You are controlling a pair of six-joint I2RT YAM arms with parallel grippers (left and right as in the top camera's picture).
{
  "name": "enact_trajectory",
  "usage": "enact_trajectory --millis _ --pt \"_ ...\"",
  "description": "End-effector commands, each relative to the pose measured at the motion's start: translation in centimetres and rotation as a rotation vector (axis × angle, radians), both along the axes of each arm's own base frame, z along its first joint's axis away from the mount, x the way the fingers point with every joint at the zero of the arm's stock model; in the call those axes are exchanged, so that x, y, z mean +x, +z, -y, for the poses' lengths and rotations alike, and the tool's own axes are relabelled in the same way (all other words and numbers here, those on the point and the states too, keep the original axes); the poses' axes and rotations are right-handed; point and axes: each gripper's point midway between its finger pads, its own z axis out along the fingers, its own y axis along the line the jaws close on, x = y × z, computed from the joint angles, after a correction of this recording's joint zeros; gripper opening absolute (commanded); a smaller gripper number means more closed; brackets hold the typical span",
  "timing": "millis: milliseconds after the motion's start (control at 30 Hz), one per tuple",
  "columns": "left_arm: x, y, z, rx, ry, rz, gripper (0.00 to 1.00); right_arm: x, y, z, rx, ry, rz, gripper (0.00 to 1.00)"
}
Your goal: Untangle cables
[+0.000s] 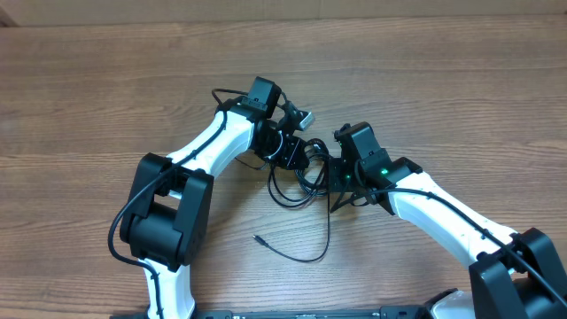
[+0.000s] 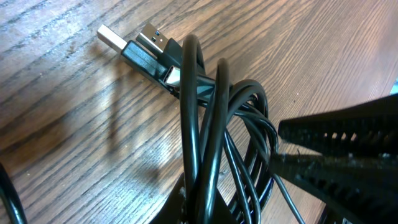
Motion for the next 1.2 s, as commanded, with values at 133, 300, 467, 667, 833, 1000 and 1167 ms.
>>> enact_trajectory --millis 133,300,467,667,833,1000,1167 --pt "0.0 1.0 1.0 -0.064 -0.013 -0.015 0.04 0.7 0.1 0.4 -0.046 0.009 0.049 0.22" --pt "-0.3 1.4 1.4 -0.094 -0.022 -0.028 0.04 0.2 -0.9 0.9 -0.062 0.009 0.037 0.22" --pt "-0.3 1.5 1.5 -0.102 -0.029 -0.025 0.04 -0.1 -2.1 1.3 -0.066 0.001 0.057 0.22" --pt "-0.2 1.5 1.5 -0.1 -0.029 -0.02 0.04 0.0 -2.2 1.3 -0.062 0.001 0.063 0.04" --pt "1.3 0.9 1.0 -0.047 0.016 0.033 0.04 -1.4 -1.2 -0.6 0.012 0.138 0.028 0.04" --pt "2.3 1.2 1.3 -0.066 0.039 0.061 0.04 -3.5 1.3 -2.8 0.137 0.269 0.004 0.04" --pt "3.2 0.4 0.4 0.012 0.098 0.076 0.04 -5.0 4.6 -3.9 0.243 0.34 0.031 0.04"
